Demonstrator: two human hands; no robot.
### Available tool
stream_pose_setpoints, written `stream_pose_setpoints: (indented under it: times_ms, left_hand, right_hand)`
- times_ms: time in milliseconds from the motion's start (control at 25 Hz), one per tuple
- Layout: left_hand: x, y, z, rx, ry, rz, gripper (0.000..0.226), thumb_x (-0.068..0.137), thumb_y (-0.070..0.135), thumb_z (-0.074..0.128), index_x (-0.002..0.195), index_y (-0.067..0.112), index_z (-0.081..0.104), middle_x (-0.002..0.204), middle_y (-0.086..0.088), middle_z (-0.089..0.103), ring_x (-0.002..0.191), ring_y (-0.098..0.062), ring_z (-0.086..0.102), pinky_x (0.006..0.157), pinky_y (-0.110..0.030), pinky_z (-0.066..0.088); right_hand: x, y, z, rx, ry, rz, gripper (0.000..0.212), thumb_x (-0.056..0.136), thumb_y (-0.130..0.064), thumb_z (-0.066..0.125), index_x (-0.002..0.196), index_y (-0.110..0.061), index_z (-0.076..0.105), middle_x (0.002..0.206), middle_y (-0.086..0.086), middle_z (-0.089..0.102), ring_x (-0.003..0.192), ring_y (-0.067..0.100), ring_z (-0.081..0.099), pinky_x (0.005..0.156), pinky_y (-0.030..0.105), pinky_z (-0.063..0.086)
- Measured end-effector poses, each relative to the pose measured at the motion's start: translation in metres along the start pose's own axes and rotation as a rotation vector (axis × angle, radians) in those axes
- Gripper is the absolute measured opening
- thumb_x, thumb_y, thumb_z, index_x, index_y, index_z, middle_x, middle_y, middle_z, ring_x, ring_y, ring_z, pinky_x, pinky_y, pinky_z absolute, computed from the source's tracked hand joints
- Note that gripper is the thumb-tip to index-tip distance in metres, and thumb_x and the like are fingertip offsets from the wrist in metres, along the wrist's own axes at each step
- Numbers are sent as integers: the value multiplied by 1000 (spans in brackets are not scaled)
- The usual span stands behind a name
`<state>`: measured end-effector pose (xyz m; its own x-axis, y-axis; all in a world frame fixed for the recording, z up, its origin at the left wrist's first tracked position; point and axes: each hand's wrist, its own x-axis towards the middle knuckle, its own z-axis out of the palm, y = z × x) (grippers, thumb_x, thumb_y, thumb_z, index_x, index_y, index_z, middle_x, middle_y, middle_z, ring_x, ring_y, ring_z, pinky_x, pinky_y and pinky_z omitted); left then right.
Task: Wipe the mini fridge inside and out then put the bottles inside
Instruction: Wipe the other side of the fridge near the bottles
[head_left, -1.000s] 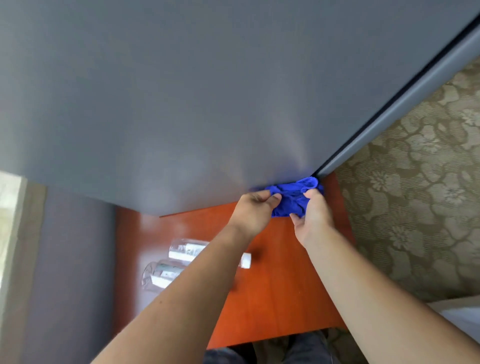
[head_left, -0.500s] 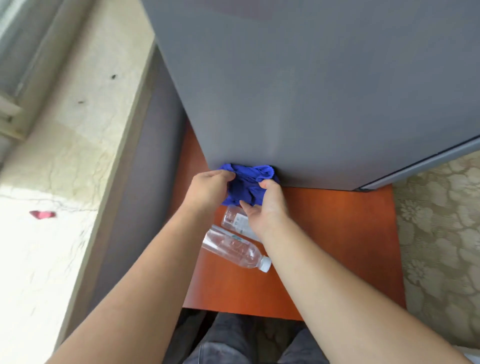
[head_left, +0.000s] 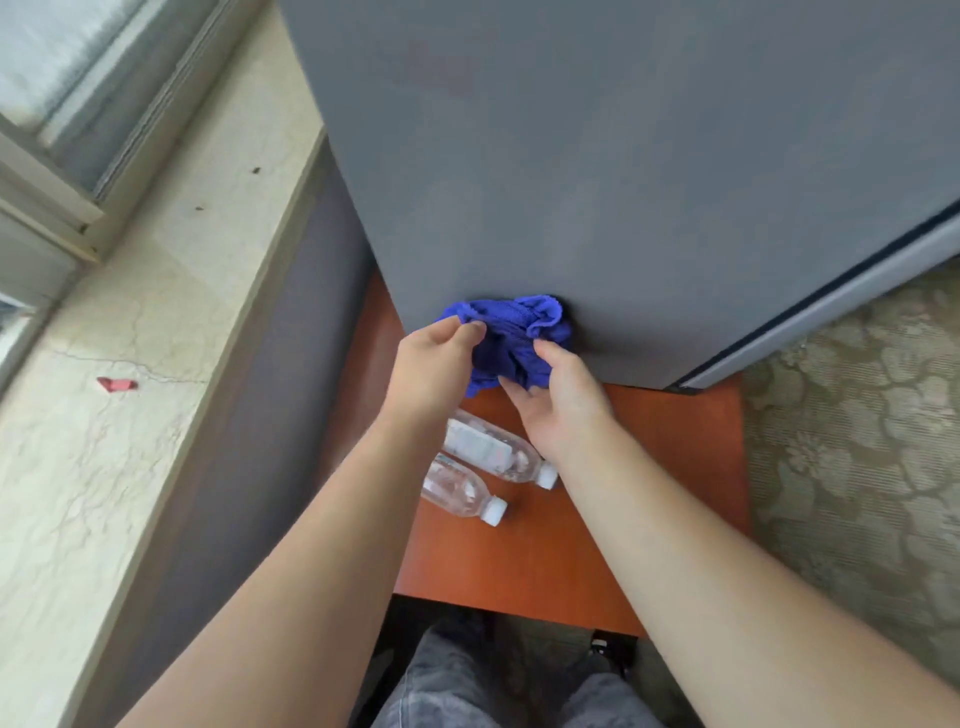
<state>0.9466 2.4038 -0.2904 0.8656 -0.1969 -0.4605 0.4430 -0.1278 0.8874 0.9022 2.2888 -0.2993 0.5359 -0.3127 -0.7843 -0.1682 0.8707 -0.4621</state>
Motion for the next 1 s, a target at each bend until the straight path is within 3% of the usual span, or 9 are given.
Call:
stream_pose_setpoints:
  times_ms: [120,240,320,440,600,760,1000]
  left_hand:
    - [-27,17,77,37,-70,35,31,91,21,66,92,-9,66,73,-2,58,62,-9,48,68,-22,42]
    - [-58,31,158,64,-175,40,16,97,11,64,87,2,73,58,12,60,44,3,46,52,-12,41]
    - [-77,38,202,51,-223,78,16,98,8,62,86,9,73,58,16,65,47,5,52,54,-12,44]
    - [-100,55,242,2,-207,131,15,97,7,61,98,7,76,82,5,78,66,-1,67,66,-19,56]
    - [-118,74,249,-87,-112,160,21,96,2,58,104,7,76,74,10,73,61,3,65,60,-12,51]
    - [-134,96,229,-160,-12,265,21,96,2,58,104,12,75,69,15,71,57,3,61,61,-13,50]
    - [-141,147,173,-181,67,399,18,93,10,61,107,9,73,84,-4,76,75,-11,67,79,-32,59]
  right_hand:
    - [-23,-63,-50,30,22,-92,29,100,-10,63,128,-4,67,116,17,76,89,19,74,85,34,61]
    - [-45,-125,-104,47,57,-199,26,101,-11,64,126,-5,68,115,15,76,86,18,76,83,33,61]
    - [-60,-160,-131,56,60,-266,25,102,-12,62,126,-6,68,117,15,76,88,18,76,85,32,60]
    - [-83,-199,-151,25,21,-329,21,101,-12,64,120,-7,71,113,15,78,93,20,78,89,33,61]
    - [-109,-216,-147,-108,-86,-399,15,98,-10,69,111,-6,75,103,12,80,91,17,79,76,27,64]
    - [-131,-218,-120,-125,-217,-449,21,96,-7,72,116,-1,74,107,15,80,98,22,79,80,31,65]
    - [-165,-206,-53,-183,-291,-540,23,91,-12,79,110,0,73,102,14,80,94,25,79,84,39,65]
